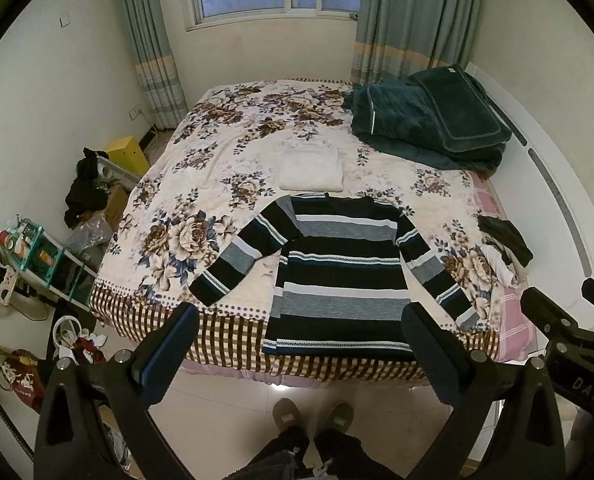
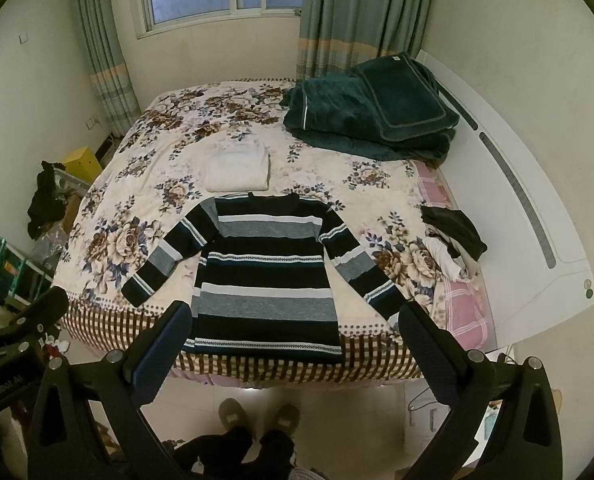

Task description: Fold small clothes

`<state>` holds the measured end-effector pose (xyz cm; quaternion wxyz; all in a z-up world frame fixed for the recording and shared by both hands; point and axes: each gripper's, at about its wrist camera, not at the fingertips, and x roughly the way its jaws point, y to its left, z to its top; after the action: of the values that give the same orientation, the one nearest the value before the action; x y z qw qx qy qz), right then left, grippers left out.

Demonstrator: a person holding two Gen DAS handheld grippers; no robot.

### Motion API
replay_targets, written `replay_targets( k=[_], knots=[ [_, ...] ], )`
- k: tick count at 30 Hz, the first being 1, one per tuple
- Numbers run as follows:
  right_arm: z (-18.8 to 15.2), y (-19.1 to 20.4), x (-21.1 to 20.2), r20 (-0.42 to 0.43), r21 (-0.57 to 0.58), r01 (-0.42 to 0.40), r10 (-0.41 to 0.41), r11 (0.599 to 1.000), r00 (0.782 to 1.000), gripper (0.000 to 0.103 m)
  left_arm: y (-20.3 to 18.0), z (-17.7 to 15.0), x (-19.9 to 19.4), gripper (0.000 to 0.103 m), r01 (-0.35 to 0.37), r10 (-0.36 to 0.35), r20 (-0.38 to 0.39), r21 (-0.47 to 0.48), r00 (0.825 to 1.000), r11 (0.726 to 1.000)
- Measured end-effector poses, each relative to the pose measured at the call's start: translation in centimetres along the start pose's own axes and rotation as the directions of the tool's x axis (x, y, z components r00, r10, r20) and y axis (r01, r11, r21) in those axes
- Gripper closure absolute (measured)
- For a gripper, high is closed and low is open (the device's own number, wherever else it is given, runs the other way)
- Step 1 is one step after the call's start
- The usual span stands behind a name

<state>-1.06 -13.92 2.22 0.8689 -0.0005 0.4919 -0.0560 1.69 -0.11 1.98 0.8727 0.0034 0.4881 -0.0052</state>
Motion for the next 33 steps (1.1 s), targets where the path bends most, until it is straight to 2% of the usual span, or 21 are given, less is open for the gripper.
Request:
replay_targets(
  k=[28, 31, 33],
  knots=[
    [0.5, -0.3, -0.2, 0.003, 0.005, 0.01, -0.01, 1.0, 1.0, 0.0, -1.9, 0.8, -0.2, 0.0, 0.011, -0.011, 0.009, -0.002, 1.0, 1.0],
    [1.3, -0.9, 0.6, -0.008, 0.028, 0.013, -0.013, 1.0, 1.0, 0.0, -1.4, 1.1, 1.6, 0.0, -0.012, 0.012, 0.049, -0.013, 0.999, 1.0],
    [2.2, -1.1, 3.5, -0.018, 0.065, 0.015, -0.013, 0.998, 1.0, 0.0, -0.9, 1.6, 3.4, 0.0, -0.032, 0.036, 0.104, -0.035, 0.994, 0.999]
  ],
)
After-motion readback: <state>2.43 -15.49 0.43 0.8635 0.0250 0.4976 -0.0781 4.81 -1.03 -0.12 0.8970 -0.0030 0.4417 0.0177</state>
